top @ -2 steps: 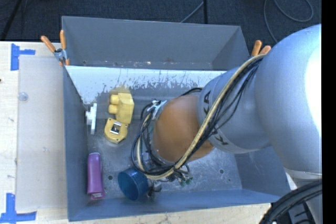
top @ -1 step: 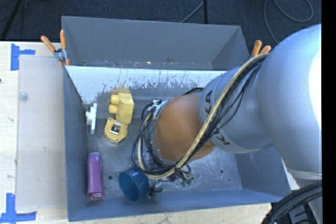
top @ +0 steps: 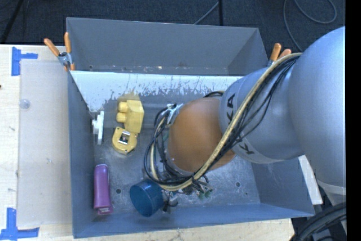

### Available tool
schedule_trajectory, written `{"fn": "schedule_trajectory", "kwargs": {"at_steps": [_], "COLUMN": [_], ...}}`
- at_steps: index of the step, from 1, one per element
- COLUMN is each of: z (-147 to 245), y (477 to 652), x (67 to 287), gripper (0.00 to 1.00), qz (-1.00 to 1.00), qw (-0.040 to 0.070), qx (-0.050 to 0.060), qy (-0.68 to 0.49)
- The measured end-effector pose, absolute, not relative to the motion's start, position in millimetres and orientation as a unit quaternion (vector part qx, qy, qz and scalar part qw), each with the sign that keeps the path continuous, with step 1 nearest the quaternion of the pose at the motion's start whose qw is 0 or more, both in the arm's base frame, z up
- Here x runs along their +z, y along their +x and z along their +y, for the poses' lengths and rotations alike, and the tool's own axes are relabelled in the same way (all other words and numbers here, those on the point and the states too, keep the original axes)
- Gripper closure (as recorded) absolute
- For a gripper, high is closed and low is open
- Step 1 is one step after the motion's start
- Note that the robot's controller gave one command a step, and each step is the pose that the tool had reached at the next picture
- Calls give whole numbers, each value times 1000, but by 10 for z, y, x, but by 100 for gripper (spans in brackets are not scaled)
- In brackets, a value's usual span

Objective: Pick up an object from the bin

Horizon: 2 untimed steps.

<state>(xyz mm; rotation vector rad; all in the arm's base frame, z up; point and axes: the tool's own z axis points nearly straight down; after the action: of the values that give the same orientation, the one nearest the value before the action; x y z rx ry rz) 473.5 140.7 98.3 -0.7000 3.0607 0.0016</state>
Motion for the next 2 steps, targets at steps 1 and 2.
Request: {"fn": "schedule_trajectory", "kwargs": {"at_steps": [1,2], "z": [1413,1415], "y": [4736,4736], "x": [1177,1334], "gripper": [100,100], "qz": [975,975], "qw": [2,2], "qx": [1,1], "qy": [-223,-223]}}
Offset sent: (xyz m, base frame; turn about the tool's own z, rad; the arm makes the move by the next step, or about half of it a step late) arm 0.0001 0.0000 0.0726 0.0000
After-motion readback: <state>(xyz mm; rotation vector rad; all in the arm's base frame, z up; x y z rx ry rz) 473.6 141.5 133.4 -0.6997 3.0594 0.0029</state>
